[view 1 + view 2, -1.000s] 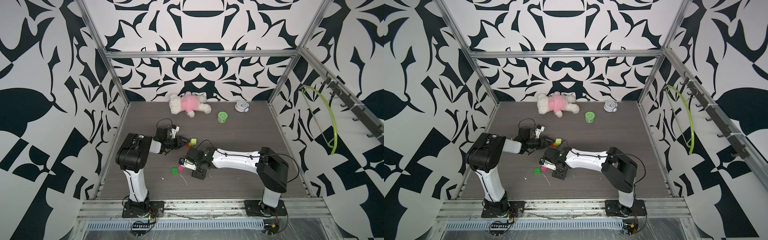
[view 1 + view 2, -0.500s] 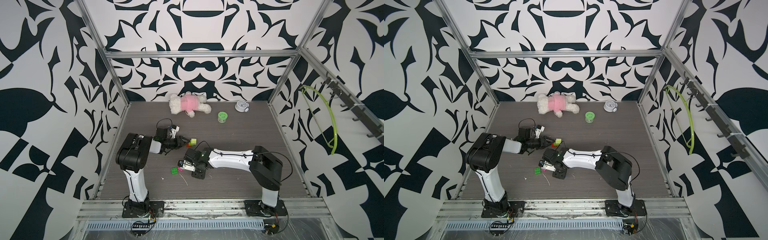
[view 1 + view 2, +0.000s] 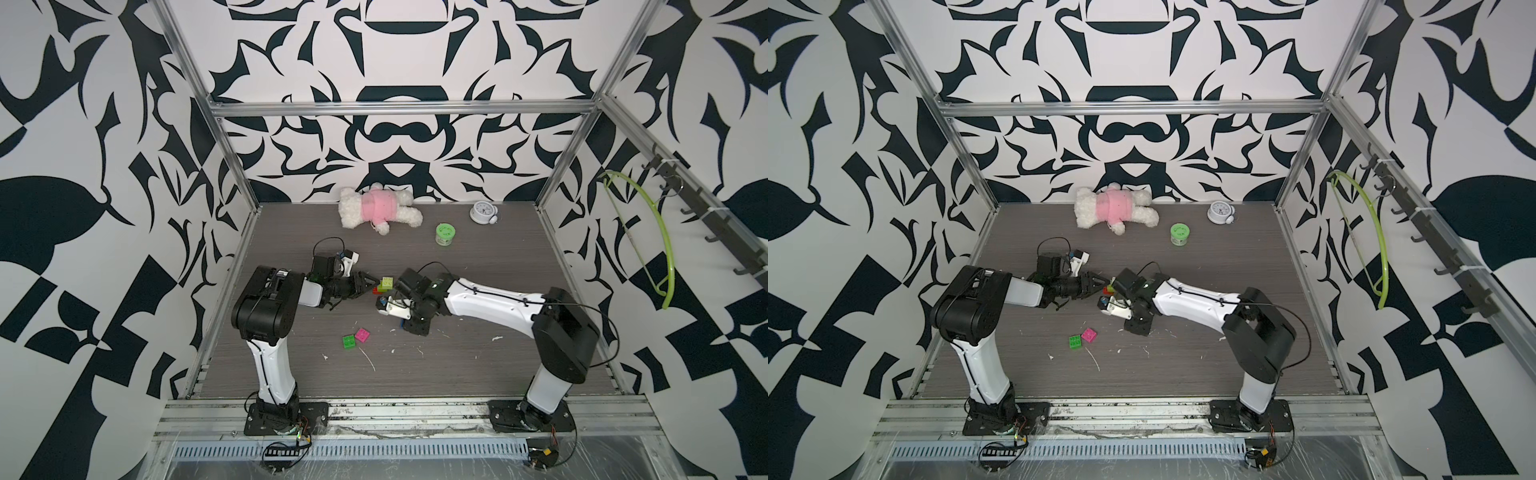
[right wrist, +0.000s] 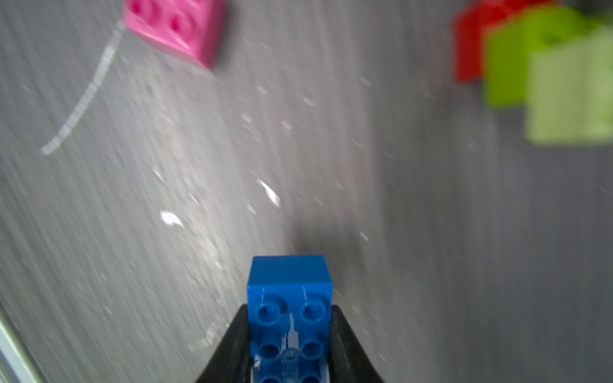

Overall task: Assemble the letter y with lego
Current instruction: Pick up the lego brick from the center of the board, then place the lego brick at the center of the board.

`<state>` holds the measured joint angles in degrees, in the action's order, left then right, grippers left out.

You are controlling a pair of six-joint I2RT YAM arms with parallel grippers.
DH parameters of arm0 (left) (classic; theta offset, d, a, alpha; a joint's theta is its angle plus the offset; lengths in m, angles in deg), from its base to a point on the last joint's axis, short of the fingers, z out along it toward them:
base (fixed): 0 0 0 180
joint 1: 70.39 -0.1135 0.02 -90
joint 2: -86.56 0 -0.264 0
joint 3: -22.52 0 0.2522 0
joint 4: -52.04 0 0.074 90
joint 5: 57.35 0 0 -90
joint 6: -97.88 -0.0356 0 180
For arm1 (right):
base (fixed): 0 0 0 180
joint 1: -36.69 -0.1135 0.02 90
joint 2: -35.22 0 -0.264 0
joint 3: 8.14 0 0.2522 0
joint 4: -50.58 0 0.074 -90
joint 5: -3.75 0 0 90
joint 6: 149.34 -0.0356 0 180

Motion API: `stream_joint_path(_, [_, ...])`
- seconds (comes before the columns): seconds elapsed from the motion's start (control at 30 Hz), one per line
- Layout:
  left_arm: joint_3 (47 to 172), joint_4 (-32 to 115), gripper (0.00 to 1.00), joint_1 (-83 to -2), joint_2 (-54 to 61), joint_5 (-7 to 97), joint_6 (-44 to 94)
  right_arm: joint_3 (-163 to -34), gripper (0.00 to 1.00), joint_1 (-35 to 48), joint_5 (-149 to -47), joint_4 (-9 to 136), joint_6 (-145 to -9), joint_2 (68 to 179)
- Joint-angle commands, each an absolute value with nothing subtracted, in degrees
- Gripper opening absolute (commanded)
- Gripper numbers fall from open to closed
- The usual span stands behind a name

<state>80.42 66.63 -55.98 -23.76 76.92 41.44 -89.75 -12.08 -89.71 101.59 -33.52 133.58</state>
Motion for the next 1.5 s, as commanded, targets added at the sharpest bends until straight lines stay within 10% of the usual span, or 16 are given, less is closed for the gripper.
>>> stream_joint_path(0.0, [77.4, 53.0, 0.51, -56.0, -28.0, 68.2, 40.1, -87.1, 0.34, -7.9, -92.0, 105.0, -26.2, 130.8])
stream_joint_path(0.6, [77.6, 52.8, 0.51, -56.0, -28.2, 68.1, 40.1, -86.3, 0.39, 0.9, -93.3, 105.6, -11.3, 135.5])
stream_joint_path(0.87, [77.6, 52.7, 0.51, -56.0, -28.3, 68.1, 40.1, -87.8, 0.56, 0.6, -93.0, 106.0, -13.1, 133.0])
stream_joint_path(1.47, [77.6, 52.5, 0.51, -56.0, -28.0, 67.9, 40.0, -99.8, 0.56, -19.9, -101.6, 84.1, -14.3, 141.7])
